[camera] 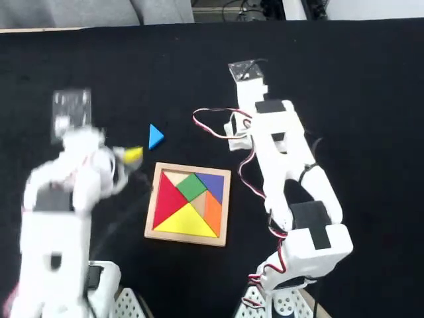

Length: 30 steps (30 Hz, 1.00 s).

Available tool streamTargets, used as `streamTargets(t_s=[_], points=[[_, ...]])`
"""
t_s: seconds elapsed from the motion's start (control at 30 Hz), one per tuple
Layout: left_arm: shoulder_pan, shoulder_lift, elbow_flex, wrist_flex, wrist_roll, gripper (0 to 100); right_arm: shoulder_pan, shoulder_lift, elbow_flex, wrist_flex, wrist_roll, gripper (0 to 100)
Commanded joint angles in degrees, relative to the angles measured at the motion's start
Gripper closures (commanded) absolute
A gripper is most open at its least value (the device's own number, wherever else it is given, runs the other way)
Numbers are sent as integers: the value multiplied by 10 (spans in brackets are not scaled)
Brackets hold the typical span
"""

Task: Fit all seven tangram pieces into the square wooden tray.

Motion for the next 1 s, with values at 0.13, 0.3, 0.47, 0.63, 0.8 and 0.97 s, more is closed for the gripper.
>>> streamTargets(t_s=[0.13, 0.3, 0.47, 0.63, 0.8, 0.97], points=[[59, 516, -459, 101, 9, 698, 42, -28, 15, -71, -5, 987], [74, 709, -625, 110, 45, 698, 67, -28, 12, -73, -5, 987], [66, 858, -738, 138, 48, 693, 67, -28, 12, -76, -2, 987], [36, 942, -849, 162, 48, 693, 67, -27, 26, -106, -1, 987], [50, 993, -917, 201, 43, 692, 67, -27, 26, -109, -1, 987], [75, 1026, -931, 222, 0, 692, 65, -27, 26, -109, -1, 987]])
